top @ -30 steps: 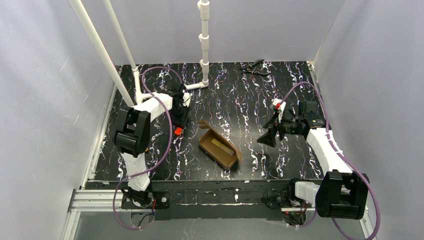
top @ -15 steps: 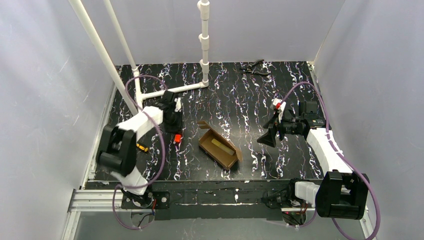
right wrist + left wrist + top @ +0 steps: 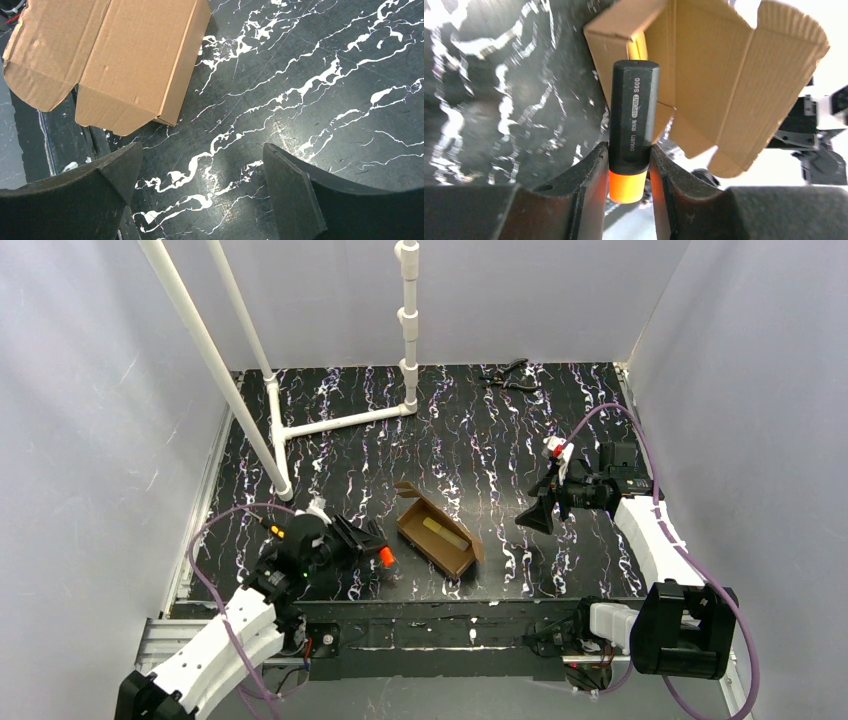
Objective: Fold the paper box
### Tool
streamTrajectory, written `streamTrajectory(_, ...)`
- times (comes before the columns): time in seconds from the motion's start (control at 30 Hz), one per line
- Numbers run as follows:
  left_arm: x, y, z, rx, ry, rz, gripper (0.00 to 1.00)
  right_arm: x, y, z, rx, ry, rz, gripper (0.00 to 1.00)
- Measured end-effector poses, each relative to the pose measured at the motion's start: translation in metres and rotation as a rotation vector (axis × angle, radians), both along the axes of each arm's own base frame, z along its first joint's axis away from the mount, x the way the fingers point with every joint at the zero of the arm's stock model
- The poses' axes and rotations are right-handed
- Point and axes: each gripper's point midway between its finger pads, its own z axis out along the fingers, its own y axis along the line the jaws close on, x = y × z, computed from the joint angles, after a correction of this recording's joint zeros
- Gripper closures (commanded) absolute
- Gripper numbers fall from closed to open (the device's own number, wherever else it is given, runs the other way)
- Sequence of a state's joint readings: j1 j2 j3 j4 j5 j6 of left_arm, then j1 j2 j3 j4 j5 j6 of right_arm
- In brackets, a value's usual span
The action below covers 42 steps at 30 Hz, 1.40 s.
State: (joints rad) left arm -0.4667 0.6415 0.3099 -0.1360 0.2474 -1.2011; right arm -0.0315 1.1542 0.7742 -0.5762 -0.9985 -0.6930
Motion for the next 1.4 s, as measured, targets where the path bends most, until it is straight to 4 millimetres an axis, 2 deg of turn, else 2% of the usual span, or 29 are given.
streamTrajectory(0.1, -0.014, -0.018, 0.004, -0.111, 0.046, 0.022, 1.0, 0.0, 0.0, 0.0, 0.0, 0.0, -0.001, 0.02)
streamTrajectory(0.27, -0.016, -0.044, 0.012, -0.167, 0.1, 0.038, 1.0, 0.0, 0.0, 0.0, 0.0, 0.0, -0.002, 0.02)
streamTrajectory(0.53, 0.006, -0.082, 0.014, -0.11, 0.167, 0.04, 1.0, 0.001, -0.001, 0.0, 0.0, 0.0, -0.005, 0.02)
streamTrajectory(0.77, 0.025, -0.107, 0.017, -0.101, 0.163, 0.046, 0.9, 0.001, -0.002, 0.0, 0.001, 0.0, -0.007, 0.02)
streamTrajectory(0.93, 0.03, -0.118, 0.001, -0.075, 0.2, 0.044, 0.73, 0.001, -0.002, 0.0, 0.001, -0.005, -0.003, 0.02)
streamTrajectory(1.0, 0.029, -0.12, -0.006, -0.063, 0.218, 0.04, 0.6, 0.001, -0.002, 0.0, 0.0, -0.007, -0.002, 0.02)
streamTrajectory(1.07, 0.027, -0.12, -0.009, -0.056, 0.227, 0.034, 0.55, 0.001, -0.002, 0.0, -0.001, -0.009, -0.001, 0.02)
streamTrajectory(1.3, 0.021, -0.118, 0.002, -0.067, 0.166, -0.02, 0.31, 0.0, -0.002, 0.0, -0.003, -0.011, 0.003, 0.02)
streamTrajectory(1.4, 0.007, -0.11, 0.006, -0.048, 0.101, -0.102, 0.27, -0.002, -0.002, -0.001, -0.007, -0.013, 0.01, 0.02)
